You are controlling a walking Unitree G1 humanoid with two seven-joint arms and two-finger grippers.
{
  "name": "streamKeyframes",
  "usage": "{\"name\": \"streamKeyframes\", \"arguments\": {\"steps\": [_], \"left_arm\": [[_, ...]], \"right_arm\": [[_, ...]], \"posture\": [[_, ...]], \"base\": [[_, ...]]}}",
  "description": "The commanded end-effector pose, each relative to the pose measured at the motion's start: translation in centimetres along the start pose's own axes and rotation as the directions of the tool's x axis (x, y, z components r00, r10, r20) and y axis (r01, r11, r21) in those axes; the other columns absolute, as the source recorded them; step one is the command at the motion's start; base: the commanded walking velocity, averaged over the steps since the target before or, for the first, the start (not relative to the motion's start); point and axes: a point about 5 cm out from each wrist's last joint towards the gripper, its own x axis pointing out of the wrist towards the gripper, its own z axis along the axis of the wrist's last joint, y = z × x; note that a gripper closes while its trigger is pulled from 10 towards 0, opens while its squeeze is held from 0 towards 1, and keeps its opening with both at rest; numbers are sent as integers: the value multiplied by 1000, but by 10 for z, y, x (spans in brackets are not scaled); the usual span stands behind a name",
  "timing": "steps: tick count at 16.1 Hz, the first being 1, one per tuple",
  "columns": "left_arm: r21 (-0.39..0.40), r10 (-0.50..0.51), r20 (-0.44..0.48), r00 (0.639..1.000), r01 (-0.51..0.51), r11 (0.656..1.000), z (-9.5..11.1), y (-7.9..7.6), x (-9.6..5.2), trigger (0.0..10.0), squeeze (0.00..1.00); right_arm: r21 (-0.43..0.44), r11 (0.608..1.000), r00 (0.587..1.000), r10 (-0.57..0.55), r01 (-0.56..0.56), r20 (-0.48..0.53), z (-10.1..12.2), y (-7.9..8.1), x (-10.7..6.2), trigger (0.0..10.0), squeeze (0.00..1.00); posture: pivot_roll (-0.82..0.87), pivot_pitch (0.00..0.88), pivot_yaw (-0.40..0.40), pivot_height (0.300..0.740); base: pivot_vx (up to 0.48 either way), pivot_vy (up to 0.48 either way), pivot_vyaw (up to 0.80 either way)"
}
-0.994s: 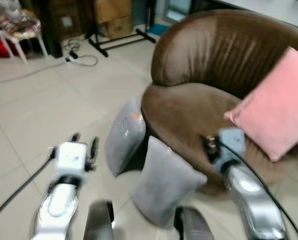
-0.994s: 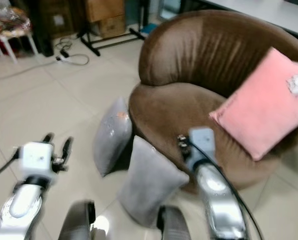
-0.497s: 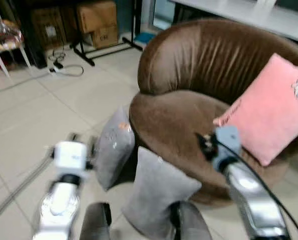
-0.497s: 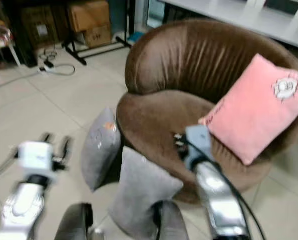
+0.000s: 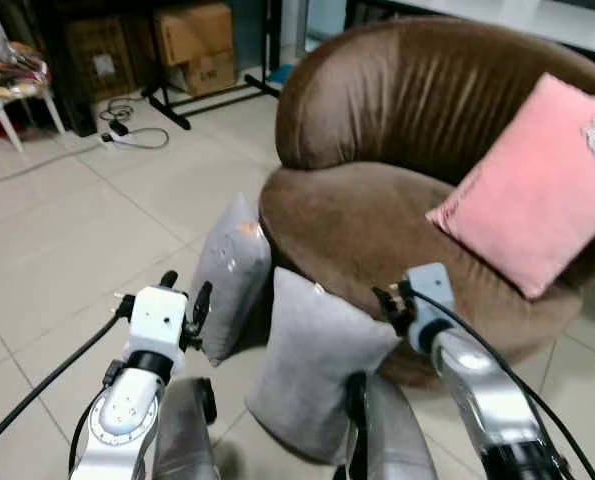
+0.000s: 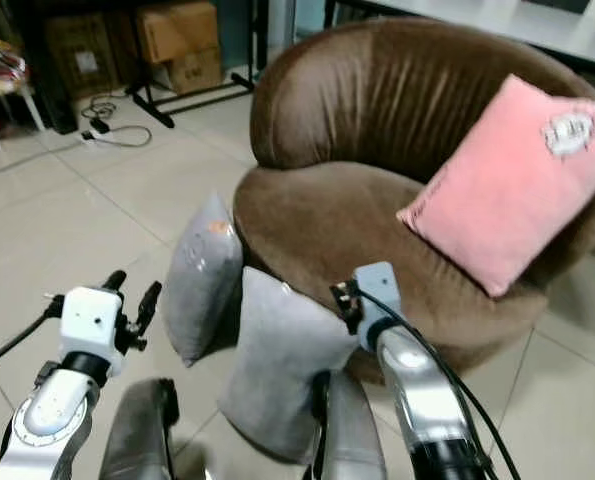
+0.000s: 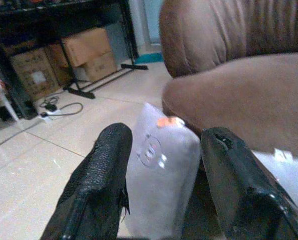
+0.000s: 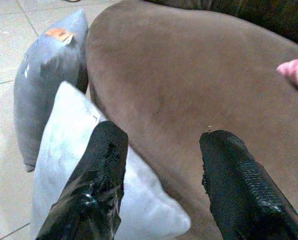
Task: Move the pillow to the sofa from floor
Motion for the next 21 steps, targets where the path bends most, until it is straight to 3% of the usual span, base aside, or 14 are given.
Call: {"name": "streamKeyframes", "arguments": {"steps": [1, 3, 4, 9, 13, 14, 17, 21], "left_arm": [[4, -50, -4, 999, 50, 999, 0, -6, 3, 10000, 0], [10, -76, -3, 997, 76, 997, 1, -6, 4, 10000, 0], [16, -89, -4, 996, 89, 996, 2, -5, 5, 10000, 0], [43, -185, -24, 982, 186, 982, 1, -5, 1, 10000, 0], [58, -236, -45, 971, 238, 969, 3, -1, -5, 10000, 0], [60, -251, -54, 966, 254, 965, 3, -1, -7, 10000, 0], [72, -275, -88, 957, 282, 957, 0, 2, -17, 10000, 0], [88, -286, -136, 948, 299, 950, 1, 11, -33, 10000, 0]], "right_arm": [[-28, 999, 999, 34, -34, 8, 2, 5, 7, 10000, 0], [-19, 995, 995, 99, -98, 33, 6, 14, 17, 10000, 0], [-11, 992, 991, 125, -124, 42, 8, 19, 23, 10000, 1000], [-31, 980, 980, 196, -195, 35, 15, 33, 46, 10000, 1000], [-154, 978, 987, 126, -140, -98, 11, 41, 62, 10000, 1000], [-161, 980, 988, 96, -114, -117, 11, 41, 64, 10000, 0], [-173, 983, 989, 34, -59, -145, 8, 39, 66, 10000, 0], [-96, 994, 987, -65, 51, -148, 7, 35, 67, 10000, 0]], "posture": [[-30, 0, -67, 471], [-25, 0, -59, 451], [-20, 0, -57, 446], [13, 0, -46, 446], [35, 0, -29, 446], [41, 0, -30, 446], [76, 70, -23, 446], [127, 162, -9, 446]], "base": [[0, 0, 0], [0, 0, 0], [0, 0, 0], [0, 0, 0], [0, 0, 0], [0, 0, 0], [0, 0, 0], [0, 0, 0]]}}
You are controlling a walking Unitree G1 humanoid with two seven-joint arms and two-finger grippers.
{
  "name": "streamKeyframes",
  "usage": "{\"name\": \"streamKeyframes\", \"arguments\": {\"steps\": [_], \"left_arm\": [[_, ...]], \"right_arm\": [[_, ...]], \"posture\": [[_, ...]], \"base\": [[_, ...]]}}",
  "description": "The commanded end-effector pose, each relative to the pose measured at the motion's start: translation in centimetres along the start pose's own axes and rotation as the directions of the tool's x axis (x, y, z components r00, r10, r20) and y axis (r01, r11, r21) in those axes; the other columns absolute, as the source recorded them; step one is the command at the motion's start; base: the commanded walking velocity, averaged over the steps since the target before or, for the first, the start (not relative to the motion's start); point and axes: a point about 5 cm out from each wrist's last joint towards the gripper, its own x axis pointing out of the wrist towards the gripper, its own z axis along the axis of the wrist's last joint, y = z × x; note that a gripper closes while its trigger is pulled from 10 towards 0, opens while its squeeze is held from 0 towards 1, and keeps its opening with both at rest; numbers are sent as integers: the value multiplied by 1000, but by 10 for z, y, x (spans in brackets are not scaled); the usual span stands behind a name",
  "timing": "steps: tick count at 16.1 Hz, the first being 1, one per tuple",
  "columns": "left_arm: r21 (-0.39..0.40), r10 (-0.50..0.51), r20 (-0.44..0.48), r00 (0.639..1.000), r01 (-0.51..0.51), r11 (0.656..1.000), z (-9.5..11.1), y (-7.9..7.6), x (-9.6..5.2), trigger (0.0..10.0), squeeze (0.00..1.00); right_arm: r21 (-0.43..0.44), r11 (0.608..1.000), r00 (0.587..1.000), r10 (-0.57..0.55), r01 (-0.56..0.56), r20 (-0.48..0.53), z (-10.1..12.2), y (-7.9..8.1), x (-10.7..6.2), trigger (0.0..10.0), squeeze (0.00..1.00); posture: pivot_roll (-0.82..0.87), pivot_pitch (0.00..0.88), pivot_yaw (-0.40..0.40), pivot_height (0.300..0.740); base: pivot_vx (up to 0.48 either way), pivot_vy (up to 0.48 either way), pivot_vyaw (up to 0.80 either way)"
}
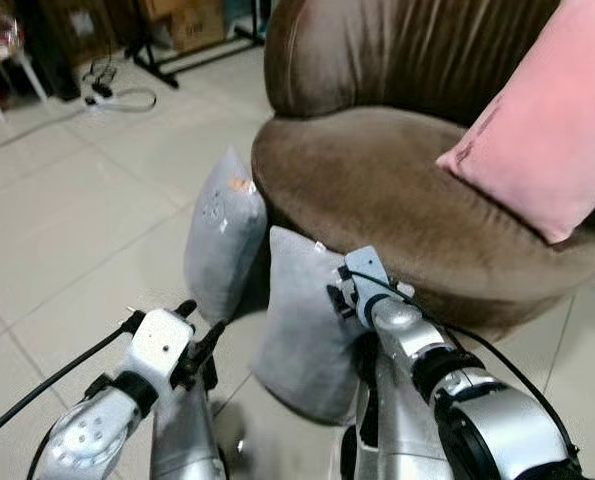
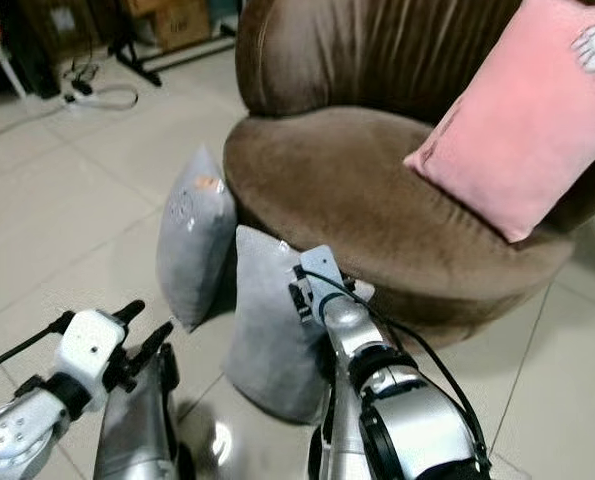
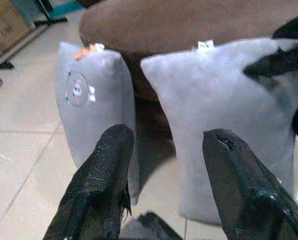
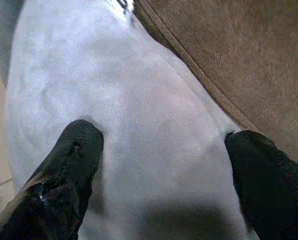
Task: Move the pillow to the sofa from floor
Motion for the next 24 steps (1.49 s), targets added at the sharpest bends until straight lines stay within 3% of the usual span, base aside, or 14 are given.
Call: {"name": "streamKeyframes", "arguments": {"steps": [1, 5, 7, 8, 10, 15, 24], "left_arm": [[6, 6, -19, 1000, -5, 1000, 0, 5, -7, 10000, 0], [10, 11, -40, 999, -11, 1000, 1, 7, -17, 10000, 0], [-2, -33, -48, 998, 33, 999, 2, 0, -21, 10000, 0], [-17, -58, -47, 997, 57, 998, 3, -3, -22, 10000, 0], [-39, -115, -47, 992, 113, 993, 3, -13, -25, 10000, 0], [-78, -184, -25, 983, 182, 980, 7, -23, -23, 10000, 0], [-90, -181, -33, 983, 177, 980, 7, -21, -26, 10000, 0]], "right_arm": [[42, 998, 999, -43, 43, 1, 0, -5, 0, 10000, 0], [2, 998, 998, -68, 68, 16, 3, -11, 0, 10000, 0], [-84, 996, 999, -34, 33, -9, -2, -8, 0, 9725, 0], [-87, 996, 1000, -23, 21, -18, -4, -7, 0, 4392, 0], [-84, 996, 1000, -8, 6, -24, -8, -5, -1, 0, 0], [-93, 995, 1000, 16, -18, -27, -12, -3, -2, 0, 0], [-90, 994, 998, 56, -58, -26, -12, 9, -1, 0, 0]], "posture": [[135, 172, -10, 446], [154, 195, -11, 446], [148, 209, -12, 446], [143, 210, -12, 446], [130, 208, -12, 446], [118, 199, -27, 446], [133, 196, -47, 446]], "base": [[0, 0, 0], [0, 0, 0], [0, 0, 0], [0, 0, 0], [0, 0, 0], [0, 0, 0], [0, 0, 0]]}}
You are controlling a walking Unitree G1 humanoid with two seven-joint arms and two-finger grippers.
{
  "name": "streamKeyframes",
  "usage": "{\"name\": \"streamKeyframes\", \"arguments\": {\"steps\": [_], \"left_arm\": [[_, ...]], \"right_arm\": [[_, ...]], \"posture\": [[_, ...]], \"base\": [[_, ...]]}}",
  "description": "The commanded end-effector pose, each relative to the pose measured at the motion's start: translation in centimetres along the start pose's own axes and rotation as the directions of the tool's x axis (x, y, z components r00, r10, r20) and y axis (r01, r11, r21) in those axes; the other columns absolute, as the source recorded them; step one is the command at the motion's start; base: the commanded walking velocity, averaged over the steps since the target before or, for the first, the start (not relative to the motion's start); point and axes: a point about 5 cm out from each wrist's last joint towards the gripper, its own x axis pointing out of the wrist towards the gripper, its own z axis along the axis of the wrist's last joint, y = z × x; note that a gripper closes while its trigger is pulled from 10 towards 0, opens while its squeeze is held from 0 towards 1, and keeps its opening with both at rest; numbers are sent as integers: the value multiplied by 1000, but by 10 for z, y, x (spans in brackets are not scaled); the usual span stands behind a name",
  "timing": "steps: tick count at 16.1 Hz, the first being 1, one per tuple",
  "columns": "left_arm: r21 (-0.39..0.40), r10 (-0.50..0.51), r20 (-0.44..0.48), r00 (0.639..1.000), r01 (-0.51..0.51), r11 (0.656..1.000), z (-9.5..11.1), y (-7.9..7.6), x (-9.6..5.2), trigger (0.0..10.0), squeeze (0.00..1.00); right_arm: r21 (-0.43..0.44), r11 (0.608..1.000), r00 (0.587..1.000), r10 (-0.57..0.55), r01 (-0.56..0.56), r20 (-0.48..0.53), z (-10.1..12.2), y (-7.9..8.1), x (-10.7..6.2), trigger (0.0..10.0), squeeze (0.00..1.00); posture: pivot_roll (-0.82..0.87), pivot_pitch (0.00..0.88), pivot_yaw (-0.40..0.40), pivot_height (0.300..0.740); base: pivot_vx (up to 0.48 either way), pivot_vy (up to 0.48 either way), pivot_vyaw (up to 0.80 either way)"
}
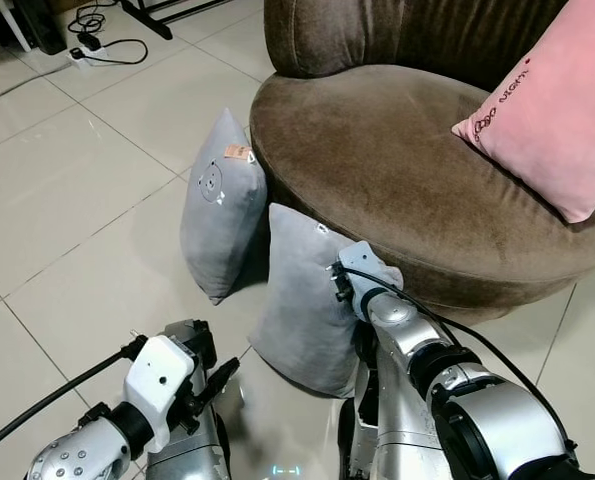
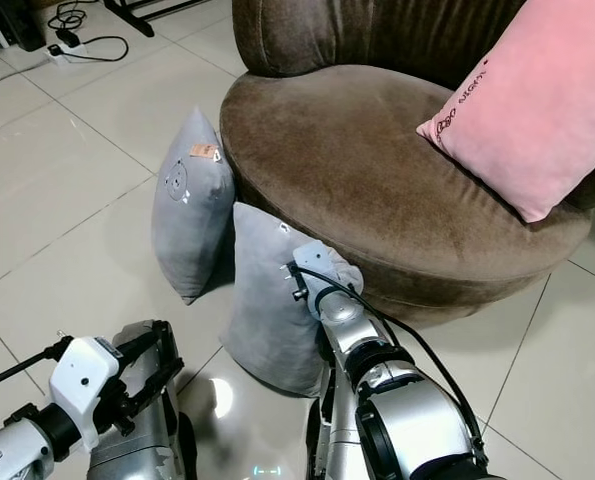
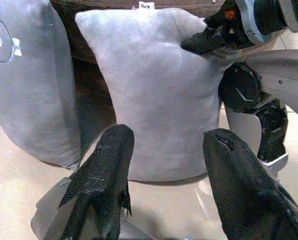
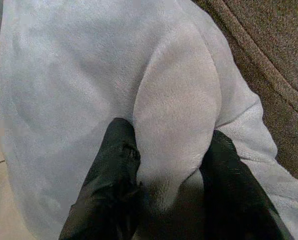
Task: Move the pillow to the sofa from floor
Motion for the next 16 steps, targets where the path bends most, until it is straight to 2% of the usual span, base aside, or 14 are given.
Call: {"name": "streamKeyframes", "arguments": {"steps": [1, 4, 10, 11, 14, 16], "left_arm": [[-6, 0, -8, 1000, 0, 1000, 0, 0, -3, 10000, 0], [-7, 7, -3, 1000, -7, 1000, 0, 1, 0, 10000, 0], [20, 119, 21, 993, -120, 993, 0, 19, 14, 10000, 0], [32, 155, 36, 987, -156, 987, 2, 26, 20, 10000, 0], [30, 215, 102, 971, -219, 975, 13, 35, 26, 10000, 0], [24, 237, 110, 965, -241, 970, 12, 36, 27, 10000, 0]], "right_arm": [[2, 1000, 997, 31, -31, -67, -17, 6, -2, 0, 0], [-10, 999, 998, 42, -42, -54, -12, 6, -1, 0, 0], [-11, 992, 992, 127, -127, -13, -14, 19, -3, 0, 0], [-17, 990, 990, 142, -142, 10, -15, 21, -4, 0, 0], [28, 985, 976, 166, -171, 138, -5, 20, -7, 0, 0], [21, 981, 964, 186, -193, 190, -2, 20, -9, 0, 0]], "posture": [[132, 191, -51, 446], [133, 172, -64, 446], [124, 41, -105, 446], [109, 0, -106, 446], [83, 0, -88, 446], [74, 0, -82, 446]], "base": [[0, 0, 0], [0, 0, 0], [0, 0, 0], [0, 0, 0], [0, 0, 0], [0, 0, 0]]}}
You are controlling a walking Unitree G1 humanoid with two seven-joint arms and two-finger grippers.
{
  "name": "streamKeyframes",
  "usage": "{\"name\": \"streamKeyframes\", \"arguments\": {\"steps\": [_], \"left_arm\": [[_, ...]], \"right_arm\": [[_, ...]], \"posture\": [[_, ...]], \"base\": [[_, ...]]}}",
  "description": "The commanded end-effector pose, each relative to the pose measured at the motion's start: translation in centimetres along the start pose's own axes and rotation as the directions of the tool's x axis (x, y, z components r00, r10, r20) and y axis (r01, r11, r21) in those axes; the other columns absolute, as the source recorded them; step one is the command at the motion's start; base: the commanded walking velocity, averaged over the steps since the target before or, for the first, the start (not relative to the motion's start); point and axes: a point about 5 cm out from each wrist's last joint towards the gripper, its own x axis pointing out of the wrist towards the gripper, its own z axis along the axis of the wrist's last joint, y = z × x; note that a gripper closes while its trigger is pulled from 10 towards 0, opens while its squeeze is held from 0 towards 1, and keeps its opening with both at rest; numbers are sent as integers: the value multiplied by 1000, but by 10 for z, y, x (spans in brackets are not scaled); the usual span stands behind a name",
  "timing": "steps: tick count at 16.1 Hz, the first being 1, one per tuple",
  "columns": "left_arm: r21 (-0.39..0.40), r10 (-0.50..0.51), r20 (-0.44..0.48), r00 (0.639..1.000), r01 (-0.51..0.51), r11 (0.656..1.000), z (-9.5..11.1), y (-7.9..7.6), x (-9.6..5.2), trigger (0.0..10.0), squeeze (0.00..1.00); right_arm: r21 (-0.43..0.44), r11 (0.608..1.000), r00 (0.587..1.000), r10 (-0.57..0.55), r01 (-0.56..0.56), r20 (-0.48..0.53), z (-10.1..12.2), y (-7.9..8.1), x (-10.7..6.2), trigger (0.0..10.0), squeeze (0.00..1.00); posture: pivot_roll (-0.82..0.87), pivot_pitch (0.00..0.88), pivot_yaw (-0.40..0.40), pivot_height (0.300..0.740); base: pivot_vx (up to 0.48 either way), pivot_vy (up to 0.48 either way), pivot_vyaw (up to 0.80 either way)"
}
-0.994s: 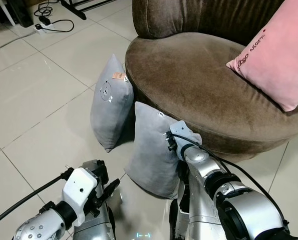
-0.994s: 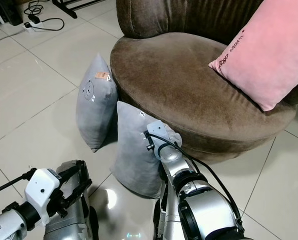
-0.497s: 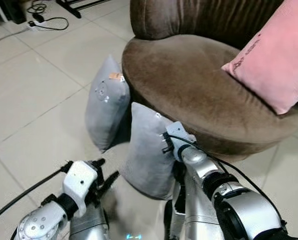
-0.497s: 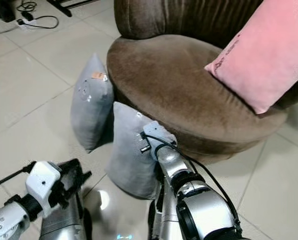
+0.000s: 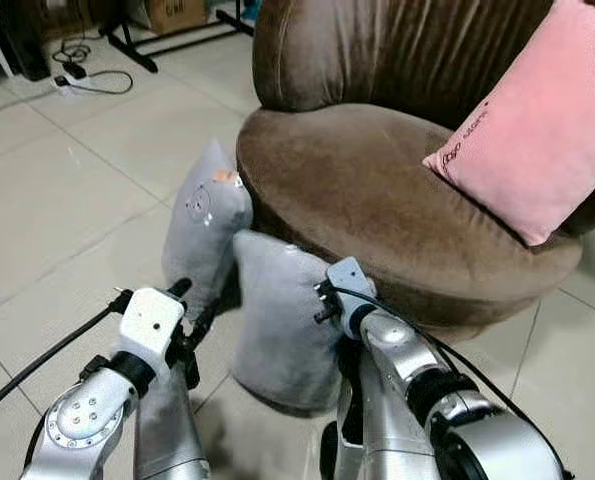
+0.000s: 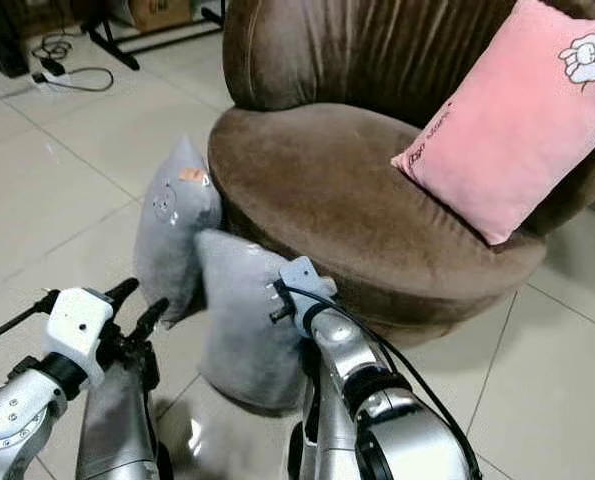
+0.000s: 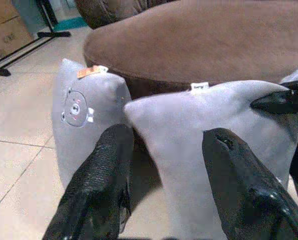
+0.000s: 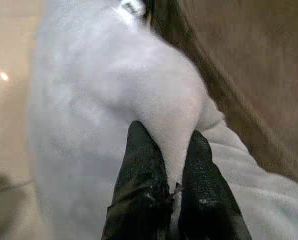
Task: Move the pillow to the sofa from floor
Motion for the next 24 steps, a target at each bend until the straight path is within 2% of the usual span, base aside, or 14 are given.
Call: {"name": "streamKeyframes", "arguments": {"steps": [1, 3, 5, 6, 8, 9, 10, 12, 13, 14, 15, 17, 20, 24], "left_arm": [[2, 12, -13, 1000, -12, 1000, -5, -2, 0, 10000, 0], [-2, 40, 0, 999, -40, 999, -5, -3, 0, 10000, 0], [7, 61, 23, 998, -61, 998, -1, -1, 4, 10000, 0], [13, 103, 47, 994, -104, 995, 3, 5, 7, 10000, 0], [10, 171, 87, 981, -173, 985, 10, 12, 13, 10000, 0], [10, 209, 126, 970, -212, 977, 18, 16, 15, 10000, 0], [18, 243, 169, 955, -250, 968, 28, 20, 18, 10000, 0], [10, 287, 245, 926, -298, 955, 49, 32, 28, 10000, 0], [10, 291, 258, 921, -303, 953, 53, 35, 31, 10000, 0], [12, 290, 282, 915, -305, 952, 61, 40, 36, 10000, 0], [11, 297, 313, 902, -316, 949, 70, 47, 43, 10000, 0], [7, 306, 346, 887, -328, 945, 81, 55, 50, 10000, 0], [-15, 360, 447, 819, -395, 918, 128, 97, 71, 10000, 0], [-2, 360, 535, 764, -425, 905, 172, 131, 84, 10000, 0]], "right_arm": [[-11, 1000, 997, 12, -11, 79, 9, -2, -2, 0, 0], [-100, 995, 977, 52, -31, 206, 21, 1, -11, 0, 0], [-85, 996, 947, 32, -4, 321, 41, -5, -20, 0, 0], [-7, 999, 901, -32, 38, 433, 66, -17, -33, 0, 0], [107, 991, 817, -129, 82, 562, 103, -38, -61, 0, 0], [205, 974, 732, -208, 95, 649, 132, -49, -81, 0, 0], [295, 949, 697, -289, 116, 657, 150, -60, -95, 9843, 0], [257, 948, 616, -319, 190, 720, 183, -72, -116, 10000, 0], [283, 935, 580, -355, 215, 733, 191, -76, -122, 10000, 0], [315, 916, 520, -400, 248, 755, 207, -84, -132, 10000, 0], [304, 907, 493, -416, 293, 764, 218, -89, -138, 10000, 0], [305, 898, 491, -431, 318, 757, 224, -92, -143, 10000, 0], [309, 889, 491, -446, 337, 748, 234, -99, -142, 10000, 0], [308, 883, 492, -456, 355, 742, 239, -104, -140, 10000, 0]], "posture": [[72, 0, -83, 446], [26, 0, -46, 446], [18, 0, -41, 446], [13, 0, -35, 446], [4, 0, -37, 446], [-1, 0, -38, 446], [0, 0, -46, 446], [0, 0, -52, 446], [-4, 0, -50, 446], [-4, 0, -50, 451], [0, 0, -58, 461], [7, 0, -66, 476], [21, 0, -82, 506], [7, 0, -71, 551]], "base": [[0, 0, 0], [0, 0, 0], [0, 0, 0], [0, 0, 0], [0, 0, 0], [0, 0, 0], [0, 0, 0], [0, 0, 0], [0, 0, 0], [0, 0, 0], [0, 0, 0], [0, 0, 0], [0, 0, 0], [0, 0, 0]]}}
